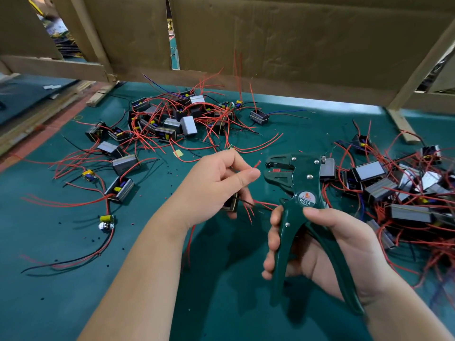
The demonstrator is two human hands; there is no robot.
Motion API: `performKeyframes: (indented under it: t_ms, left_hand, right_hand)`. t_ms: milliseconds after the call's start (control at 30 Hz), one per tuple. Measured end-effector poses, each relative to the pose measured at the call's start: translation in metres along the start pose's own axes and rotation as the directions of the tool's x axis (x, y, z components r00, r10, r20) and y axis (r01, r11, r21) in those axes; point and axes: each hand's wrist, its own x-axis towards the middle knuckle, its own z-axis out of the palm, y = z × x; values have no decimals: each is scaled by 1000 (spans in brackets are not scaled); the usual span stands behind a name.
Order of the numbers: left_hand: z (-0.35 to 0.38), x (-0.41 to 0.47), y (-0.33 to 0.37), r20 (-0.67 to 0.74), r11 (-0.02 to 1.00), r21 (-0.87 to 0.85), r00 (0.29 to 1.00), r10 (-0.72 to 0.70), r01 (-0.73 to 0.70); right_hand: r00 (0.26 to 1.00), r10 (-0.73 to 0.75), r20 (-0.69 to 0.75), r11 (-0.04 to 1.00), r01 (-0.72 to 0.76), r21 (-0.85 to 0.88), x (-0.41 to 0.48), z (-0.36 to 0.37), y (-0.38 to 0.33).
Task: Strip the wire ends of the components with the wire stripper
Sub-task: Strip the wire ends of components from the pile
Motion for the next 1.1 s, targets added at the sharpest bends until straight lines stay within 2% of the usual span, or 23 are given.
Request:
performKeyframes:
  t_ms: [100, 300, 500, 833, 1100]
  left_hand:
    - [-1, 0, 2, -74, 998, -31, 996, 46, -49]
    - [-4, 1, 1, -161, 988, 49, 975, 150, -144]
    - [-4, -2, 4, -142, 990, 32, 980, 142, -139]
    - [-4, -3, 5, -141, 990, 61, 981, 134, -127]
    - [-6, -3, 5, -135, 988, 87, 981, 137, -126]
  right_hand:
    - [1000, -3, 2, 1000, 3, -1, 0, 0, -1]
    - [998, 6, 67, 1000, -5, -12, -2, -1, -2]
    - [997, 11, 82, 999, -8, -38, -2, 0, 1]
    - [1000, -2, -3, 988, 1, -151, -2, 4, 4]
    - [1000, 7, 20, 987, -4, -159, -2, 2, 4]
